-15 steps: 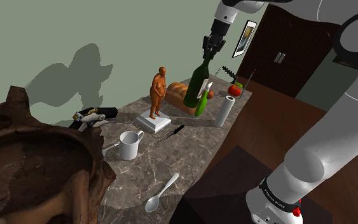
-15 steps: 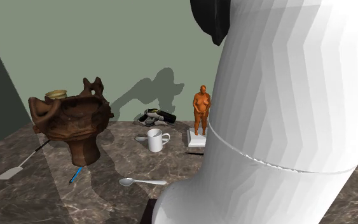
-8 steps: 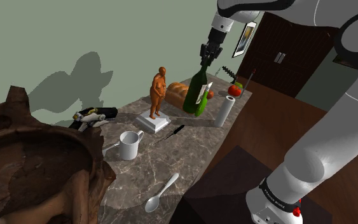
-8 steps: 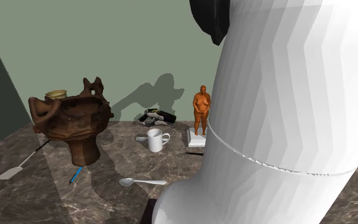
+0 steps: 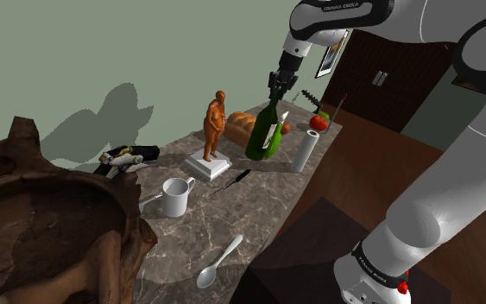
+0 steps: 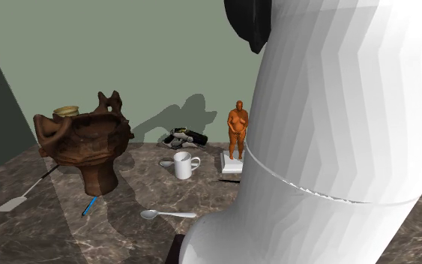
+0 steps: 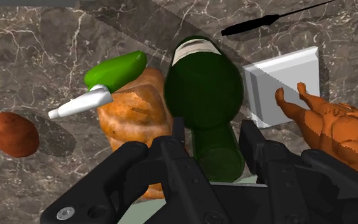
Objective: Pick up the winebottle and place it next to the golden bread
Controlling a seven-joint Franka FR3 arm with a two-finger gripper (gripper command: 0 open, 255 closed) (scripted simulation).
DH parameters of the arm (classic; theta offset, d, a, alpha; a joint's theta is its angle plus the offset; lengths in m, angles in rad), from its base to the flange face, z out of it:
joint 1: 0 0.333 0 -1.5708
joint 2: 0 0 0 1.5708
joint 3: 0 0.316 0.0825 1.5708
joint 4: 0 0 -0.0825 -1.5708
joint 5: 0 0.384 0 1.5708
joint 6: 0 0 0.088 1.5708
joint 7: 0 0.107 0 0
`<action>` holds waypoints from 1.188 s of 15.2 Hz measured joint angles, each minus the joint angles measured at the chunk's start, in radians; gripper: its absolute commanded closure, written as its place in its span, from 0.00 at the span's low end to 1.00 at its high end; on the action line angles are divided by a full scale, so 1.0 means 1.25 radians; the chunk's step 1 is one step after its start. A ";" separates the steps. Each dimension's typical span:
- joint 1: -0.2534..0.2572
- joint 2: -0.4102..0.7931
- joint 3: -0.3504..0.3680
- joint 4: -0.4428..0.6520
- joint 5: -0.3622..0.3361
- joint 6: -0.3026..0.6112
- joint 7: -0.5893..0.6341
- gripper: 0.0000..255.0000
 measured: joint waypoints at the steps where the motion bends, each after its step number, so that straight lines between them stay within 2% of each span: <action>1: 0.001 0.000 0.001 -0.013 0.000 0.013 0.001 1.00; 6: 0.001 0.007 0.000 -0.060 0.001 0.067 -0.002 1.00; 13: 0.001 0.011 0.000 -0.066 0.001 0.078 -0.003 1.00; 14: 0.001 0.011 0.000 -0.066 0.001 0.078 -0.003 0.00; 18: 0.001 0.011 0.001 -0.066 0.001 0.078 -0.002 0.00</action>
